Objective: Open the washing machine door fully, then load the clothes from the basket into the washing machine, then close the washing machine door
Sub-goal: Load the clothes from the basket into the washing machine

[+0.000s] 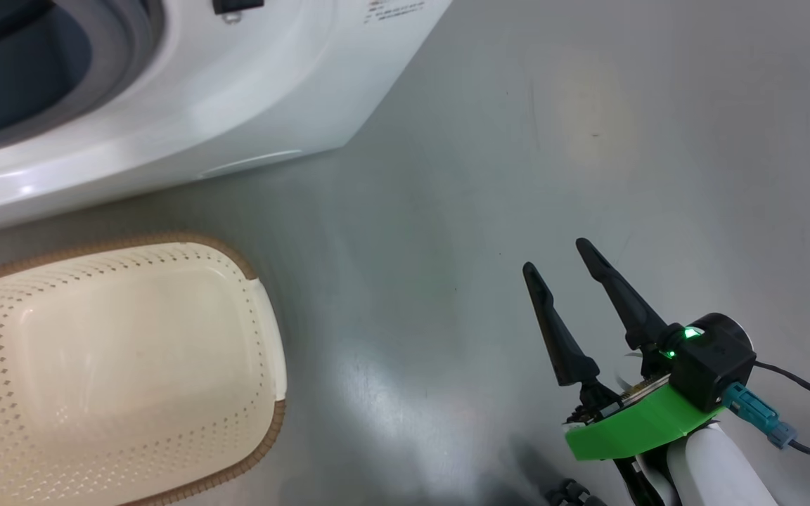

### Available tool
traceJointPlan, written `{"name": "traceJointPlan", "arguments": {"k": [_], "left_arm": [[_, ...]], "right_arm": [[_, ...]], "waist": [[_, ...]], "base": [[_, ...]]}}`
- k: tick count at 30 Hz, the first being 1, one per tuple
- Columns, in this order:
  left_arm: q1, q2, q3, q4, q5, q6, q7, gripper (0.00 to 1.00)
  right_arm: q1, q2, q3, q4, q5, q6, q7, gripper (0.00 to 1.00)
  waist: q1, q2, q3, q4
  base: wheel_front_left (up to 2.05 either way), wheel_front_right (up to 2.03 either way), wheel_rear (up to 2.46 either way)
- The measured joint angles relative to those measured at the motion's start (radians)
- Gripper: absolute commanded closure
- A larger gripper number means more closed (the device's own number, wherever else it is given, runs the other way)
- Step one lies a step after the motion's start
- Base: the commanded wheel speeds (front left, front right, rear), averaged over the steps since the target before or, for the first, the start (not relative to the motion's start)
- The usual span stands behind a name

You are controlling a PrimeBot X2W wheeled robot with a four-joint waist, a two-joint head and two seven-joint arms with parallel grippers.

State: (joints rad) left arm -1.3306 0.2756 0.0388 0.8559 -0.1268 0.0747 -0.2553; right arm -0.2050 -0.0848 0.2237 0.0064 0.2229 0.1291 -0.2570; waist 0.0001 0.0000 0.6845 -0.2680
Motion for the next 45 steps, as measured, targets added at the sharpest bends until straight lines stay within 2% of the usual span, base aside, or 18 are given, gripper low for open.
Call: {"name": "traceJointPlan", "arguments": {"k": [9, 17, 18, 19, 20, 21, 22, 34, 45], "left_arm": [[-0.022, 0.002, -0.001, -0.07, 0.018, 0.0, 0.0, 1.0], [-0.033, 0.005, -0.011, 0.054, 0.035, 0.0, 0.0, 1.0], [-0.042, 0.004, -0.012, 0.084, 0.035, 0.0, 0.0, 0.97], [-0.049, 0.001, -0.015, 0.11, 0.035, 0.0, 0.0, 0.69], [-0.054, 0.0, -0.019, 0.129, 0.035, 0.002, 0.0, 0.54], [-0.062, -0.002, -0.02, 0.15, 0.035, 0.01, 0.0, 0.2], [-0.071, -0.004, -0.023, 0.171, 0.035, 0.014, 0.0, 0.0], [-0.091, -0.045, -0.031, 0.292, 0.023, 0.03, 0.0, 0.0], [-0.066, -0.085, -0.027, 0.282, -0.005, 0.045, 0.0, 0.0]], "right_arm": [[-0.008, 0.002, 0.018, 0.001, 0.0, 0.0, 0.0, 0.0], [-0.01, 0.005, 0.016, 0.007, 0.0, 0.0, 0.0, 0.0], [-0.01, 0.006, 0.015, 0.008, 0.0, 0.0, 0.0, 0.0], [-0.01, 0.006, 0.014, 0.008, 0.0, 0.0, 0.0, 0.0], [-0.01, 0.006, 0.013, 0.008, 0.0, 0.0, 0.0, 0.0], [-0.011, 0.006, 0.013, 0.009, 0.0, 0.0, 0.0, 0.0], [-0.011, 0.006, 0.012, 0.009, 0.0, 0.0, 0.0, 0.0], [-0.012, 0.007, 0.008, 0.016, 0.0, 0.0, 0.0, 0.0], [-0.012, 0.013, -0.004, 0.021, 0.009, 0.0, 0.0, 0.0]], "waist": [[-0.0001, 0.0, 0.036, -0.01], [0.0, 0.0, 0.036, -0.007], [0.0, 0.0, 0.034, -0.005], [-0.0001, 0.0, 0.031, -0.002], [0.0, 0.0, 0.028, 0.0], [0.0, 0.0, 0.025, 0.003], [-0.0001, 0.0, 0.021, 0.005], [0.0, 0.0, -0.029, 0.027], [0.0, 0.0, -0.075, 0.044]], "base": [[0.0, 0.0, 0.0], [0.0, 0.0, 0.0], [0.0, 0.0, 0.0], [0.0, 0.0, 0.0], [0.0, 0.0, 0.0], [0.0, 0.0, 0.0], [0.0, 0.0, 0.0], [0.0, 0.0, 0.0], [0.0, 0.0, 0.0]]}}
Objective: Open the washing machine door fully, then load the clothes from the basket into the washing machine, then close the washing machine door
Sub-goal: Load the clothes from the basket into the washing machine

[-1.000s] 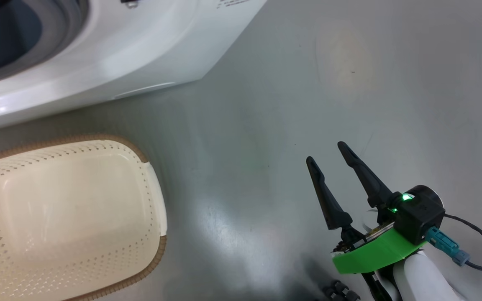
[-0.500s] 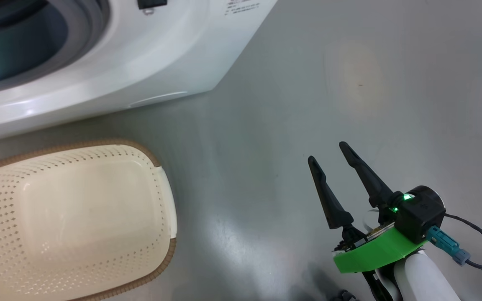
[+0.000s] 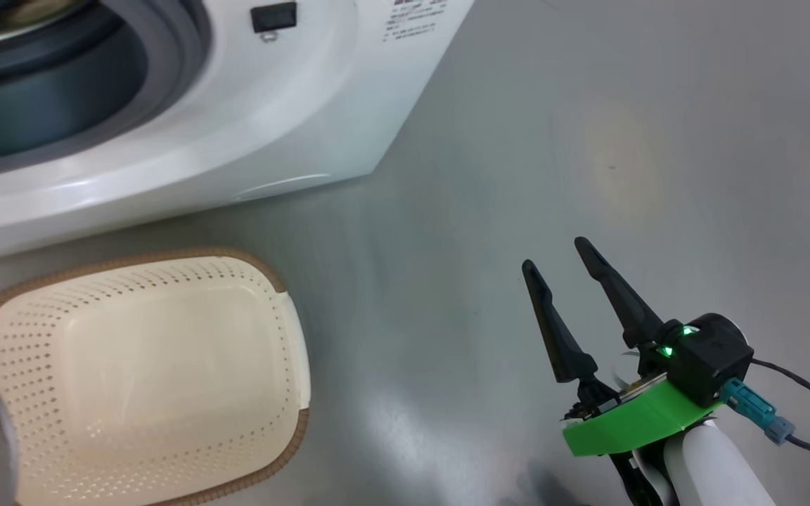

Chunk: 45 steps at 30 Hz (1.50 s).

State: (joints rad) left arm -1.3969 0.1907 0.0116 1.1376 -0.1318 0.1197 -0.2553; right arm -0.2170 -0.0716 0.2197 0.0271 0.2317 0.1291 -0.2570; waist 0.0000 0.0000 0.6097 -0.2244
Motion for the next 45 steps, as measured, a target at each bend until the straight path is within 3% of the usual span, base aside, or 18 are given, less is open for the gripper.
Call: {"name": "traceJointPlan", "arguments": {"k": [26, 45], "left_arm": [[0.269, -0.109, 0.016, -0.205, -0.032, -0.007, 0.0, 0.0], [0.61, -0.163, -0.011, -0.414, -0.032, -0.065, 0.0, 0.0]], "right_arm": [[0.01, -0.012, -0.048, 0.0, 0.0, 0.0, 0.0, 0.0], [0.085, -0.024, -0.111, 0.0, 0.0, 0.0, 0.0, 0.0]], "waist": [[0.0, 0.0, -0.118, 0.095], [0.0, 0.0, -0.269, 0.145]], "base": [[0.0, 0.0, 0.0], [0.0, 0.0, 0.0]]}}
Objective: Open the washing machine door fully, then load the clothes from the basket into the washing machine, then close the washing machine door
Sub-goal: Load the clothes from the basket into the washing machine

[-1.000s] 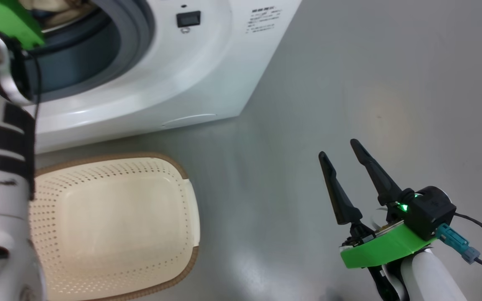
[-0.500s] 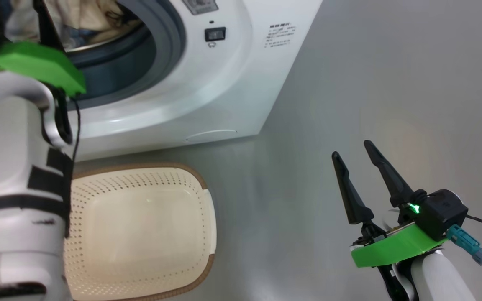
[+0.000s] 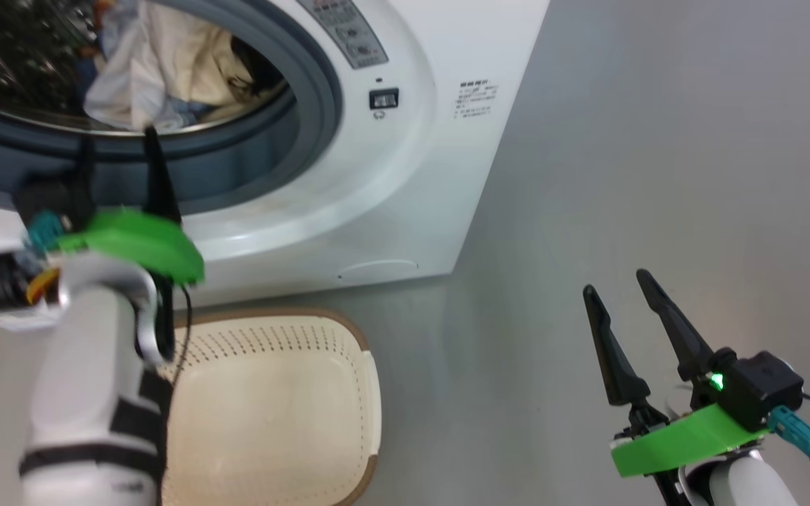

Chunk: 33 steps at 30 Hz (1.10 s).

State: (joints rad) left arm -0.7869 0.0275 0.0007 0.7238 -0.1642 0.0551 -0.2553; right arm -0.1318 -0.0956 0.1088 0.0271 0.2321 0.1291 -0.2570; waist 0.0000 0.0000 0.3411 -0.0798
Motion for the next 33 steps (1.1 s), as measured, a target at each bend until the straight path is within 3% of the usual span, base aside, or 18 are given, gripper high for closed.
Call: {"name": "traceJointPlan", "arguments": {"k": [14, 23, 33], "left_arm": [[0.351, -0.004, -0.065, -0.224, -0.062, -0.015, 0.0, 0.0], [0.604, -0.001, -0.078, -0.429, -0.102, 0.03, 0.0, 0.0], [0.734, 0.006, -0.094, -0.558, -0.116, 0.082, 0.0, 0.0]], "right_arm": [[0.076, -0.011, -0.026, 0.0, 0.001, 0.0, 0.0, 0.0], [0.115, -0.021, -0.045, -0.005, 0.001, 0.0, 0.0, 0.0], [0.135, -0.022, -0.055, -0.011, 0.009, 0.0, 0.0, 0.0]], "waist": [[0.0, 0.0, -0.128, 0.027], [0.0, 0.0001, -0.187, 0.046], [0.0, 0.0, -0.217, 0.057]], "base": [[0.0, 0.0, 0.0], [0.0, 0.0, 0.0], [0.0, 0.0, 0.0]]}}
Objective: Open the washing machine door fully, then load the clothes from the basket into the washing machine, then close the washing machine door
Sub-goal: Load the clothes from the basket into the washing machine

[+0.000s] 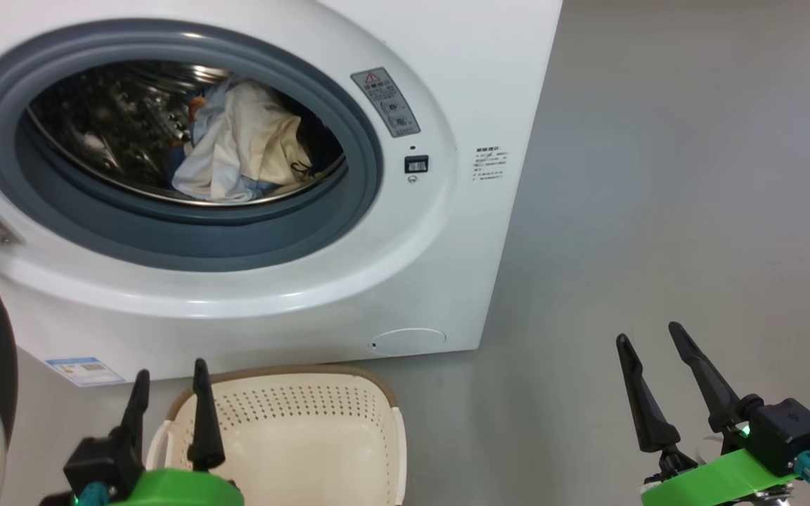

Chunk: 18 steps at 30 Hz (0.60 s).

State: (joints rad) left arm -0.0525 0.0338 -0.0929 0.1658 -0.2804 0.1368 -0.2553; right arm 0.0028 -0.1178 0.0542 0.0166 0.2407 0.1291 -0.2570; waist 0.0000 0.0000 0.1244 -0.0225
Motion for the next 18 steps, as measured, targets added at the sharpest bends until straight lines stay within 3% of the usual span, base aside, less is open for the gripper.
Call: {"name": "traceJointPlan", "arguments": {"k": [7, 18], "left_arm": [[0.039, 0.001, 0.005, -0.03, -0.006, 0.018, 0.0, 0.0], [0.039, 0.003, 0.026, -0.053, -0.006, 0.007, 0.0, 0.0]], "right_arm": [[0.002, 0.001, -0.002, -0.002, 0.0, 0.0, 0.0, 0.0], [0.002, 0.001, 0.0, -0.005, 0.0, 0.0, 0.0, 0.0]], "waist": [[0.0, 0.0, -0.013, 0.007], [0.0, 0.0, -0.015, 0.008]], "base": [[0.0, 0.0, 0.0], [0.0, 0.0, 0.0]]}}
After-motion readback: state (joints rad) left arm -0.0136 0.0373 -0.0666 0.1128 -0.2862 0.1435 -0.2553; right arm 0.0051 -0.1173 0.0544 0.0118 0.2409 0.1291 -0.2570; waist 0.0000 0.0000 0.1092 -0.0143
